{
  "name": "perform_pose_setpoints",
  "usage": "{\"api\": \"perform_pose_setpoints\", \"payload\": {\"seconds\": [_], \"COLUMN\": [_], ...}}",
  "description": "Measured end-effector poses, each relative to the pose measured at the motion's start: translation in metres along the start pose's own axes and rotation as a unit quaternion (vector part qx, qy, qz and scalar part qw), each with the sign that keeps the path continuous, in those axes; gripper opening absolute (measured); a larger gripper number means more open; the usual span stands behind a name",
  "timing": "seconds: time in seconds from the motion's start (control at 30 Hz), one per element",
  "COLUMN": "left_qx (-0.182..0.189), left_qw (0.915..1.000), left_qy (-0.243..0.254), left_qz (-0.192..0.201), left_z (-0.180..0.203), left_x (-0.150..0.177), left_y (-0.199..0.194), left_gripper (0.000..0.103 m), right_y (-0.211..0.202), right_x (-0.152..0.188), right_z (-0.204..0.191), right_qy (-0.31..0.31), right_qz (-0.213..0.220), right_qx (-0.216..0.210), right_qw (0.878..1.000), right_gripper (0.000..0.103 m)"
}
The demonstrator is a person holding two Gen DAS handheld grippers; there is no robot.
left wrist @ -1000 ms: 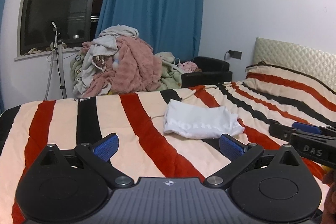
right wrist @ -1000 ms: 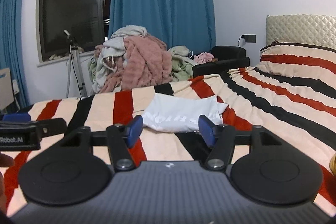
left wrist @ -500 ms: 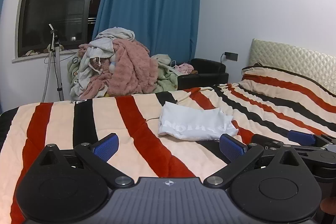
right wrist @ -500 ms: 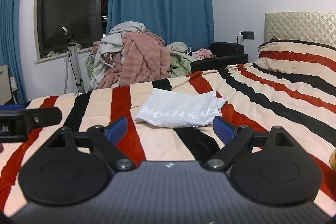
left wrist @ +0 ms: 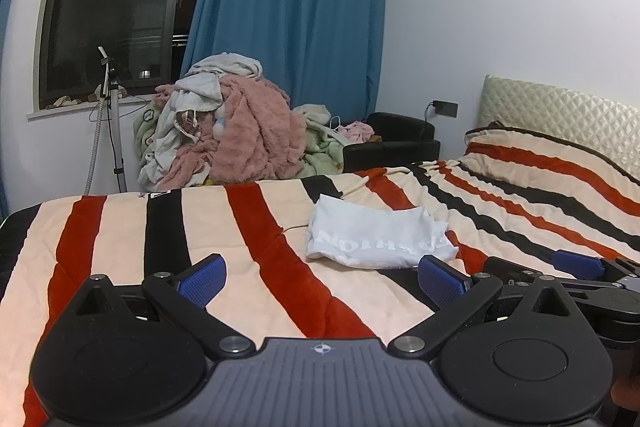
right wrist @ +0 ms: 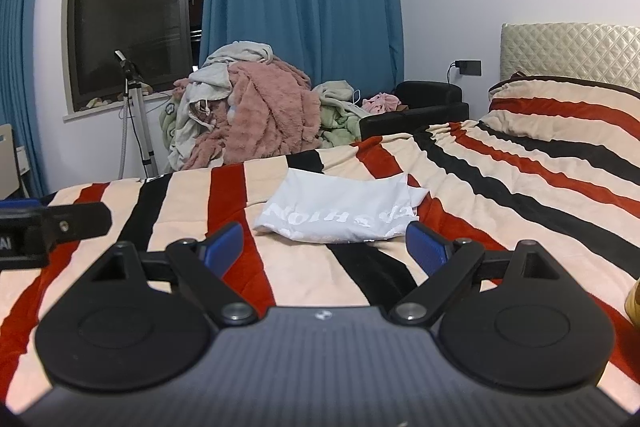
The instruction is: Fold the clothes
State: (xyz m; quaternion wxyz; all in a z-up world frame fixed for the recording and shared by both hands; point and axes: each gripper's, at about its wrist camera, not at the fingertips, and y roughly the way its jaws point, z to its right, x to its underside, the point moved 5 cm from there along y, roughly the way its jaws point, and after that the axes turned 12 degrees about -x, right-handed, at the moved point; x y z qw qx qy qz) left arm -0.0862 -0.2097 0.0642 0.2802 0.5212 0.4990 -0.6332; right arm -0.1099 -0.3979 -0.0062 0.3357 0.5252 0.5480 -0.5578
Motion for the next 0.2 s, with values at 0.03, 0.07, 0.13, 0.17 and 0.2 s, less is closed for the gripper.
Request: {"api": "perform_pose_setpoints", "payload": {"seconds": [0.03,0.07,0.13,0.17,0.2], "left_qx": [0.0,0.0,0.001,0.001,0.001], "left_qw": [1.0,1.0,1.0,1.0,1.0], "left_qy": [-0.001,-0.001,-0.002,-0.003,-0.003], "left_qz": [-0.001,-0.001,-0.001,-0.001,-0.001], "left_z": [-0.0001,-0.0003,-0.0007,-0.0009,-0.001], "left_x": [0.0001,0.0001,0.0001,0.0002,0.0003], "left_y": [0.0001,0.0001,0.0001,0.0002,0.0002], "left_gripper": [0.103,0.103,0.103,0.103,0.103], "right_y": [0.0002,0.0003,0.0009,0.0008,0.0007], "right_x": [0.0001,0.0002,0.0004,0.0004,0.0004], "right_z": [0.0001,0.0,0.0005,0.0004,0.0004], "right_qy": [0.0,0.001,0.002,0.002,0.002], "right_qz": [0.0,-0.001,-0.002,-0.002,-0.002], "right_qx": [0.0,0.0,0.001,0.001,0.001], "right_qw": [1.0,1.0,1.0,1.0,1.0], "right_gripper": [0.09,0.09,0.09,0.09,0.09]}}
